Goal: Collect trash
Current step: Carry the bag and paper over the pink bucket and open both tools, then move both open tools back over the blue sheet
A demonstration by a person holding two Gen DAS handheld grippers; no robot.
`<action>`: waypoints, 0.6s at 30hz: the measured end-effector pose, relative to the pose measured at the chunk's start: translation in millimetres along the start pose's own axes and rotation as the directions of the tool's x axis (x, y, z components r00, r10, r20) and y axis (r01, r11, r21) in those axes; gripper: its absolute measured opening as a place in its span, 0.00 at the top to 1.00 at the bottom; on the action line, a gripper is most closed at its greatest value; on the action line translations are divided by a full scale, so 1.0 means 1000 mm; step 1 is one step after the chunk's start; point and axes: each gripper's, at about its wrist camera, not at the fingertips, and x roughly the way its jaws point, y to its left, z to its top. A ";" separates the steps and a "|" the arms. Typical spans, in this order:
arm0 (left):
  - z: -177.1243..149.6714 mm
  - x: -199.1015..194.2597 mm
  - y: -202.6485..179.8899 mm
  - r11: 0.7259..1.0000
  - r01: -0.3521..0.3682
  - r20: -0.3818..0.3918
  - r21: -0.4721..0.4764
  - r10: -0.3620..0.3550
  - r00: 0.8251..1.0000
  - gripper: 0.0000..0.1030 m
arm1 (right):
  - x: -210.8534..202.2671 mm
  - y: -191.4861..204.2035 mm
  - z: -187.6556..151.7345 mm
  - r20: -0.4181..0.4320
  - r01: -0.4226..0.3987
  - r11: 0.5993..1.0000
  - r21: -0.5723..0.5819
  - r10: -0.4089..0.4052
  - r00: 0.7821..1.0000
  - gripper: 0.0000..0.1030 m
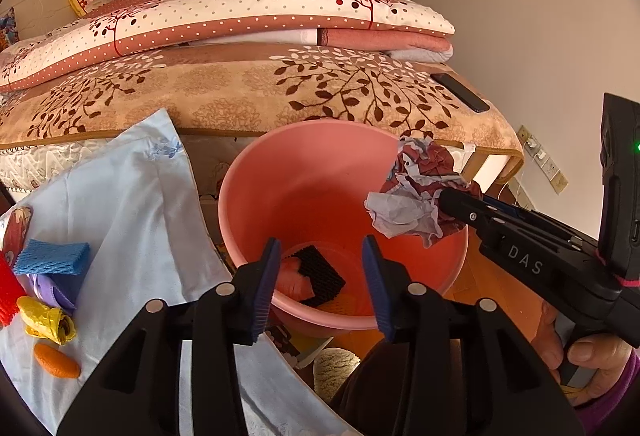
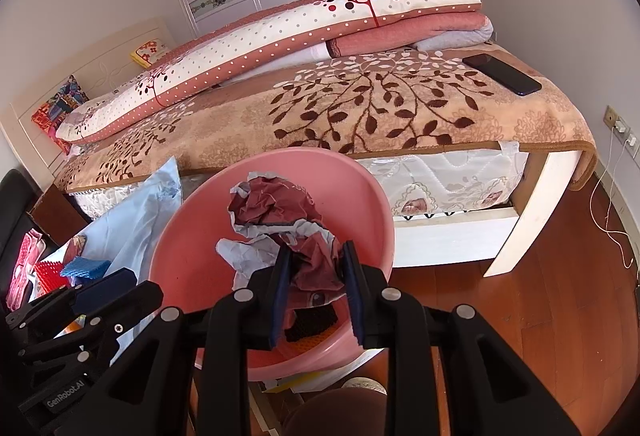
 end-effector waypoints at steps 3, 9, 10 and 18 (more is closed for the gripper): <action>-0.001 -0.004 0.003 1.000 0.000 0.003 -0.011 0.000 1.000 0.58 | 0.000 0.001 0.000 0.004 0.000 1.000 0.001 0.000 1.000 0.72; -0.004 -0.015 0.011 0.999 -0.002 0.013 -0.036 0.003 1.000 0.58 | -0.005 0.006 -0.001 0.024 -0.006 1.000 0.001 0.006 1.000 0.55; -0.004 -0.018 0.012 0.999 -0.003 0.016 -0.042 0.003 1.000 0.58 | -0.006 0.008 -0.001 0.026 -0.006 1.000 -0.003 0.006 1.000 0.54; -0.012 -0.040 0.030 0.997 -0.022 0.037 -0.077 0.025 0.999 0.58 | -0.017 0.026 -0.003 0.047 -0.038 0.999 -0.031 0.039 0.998 0.54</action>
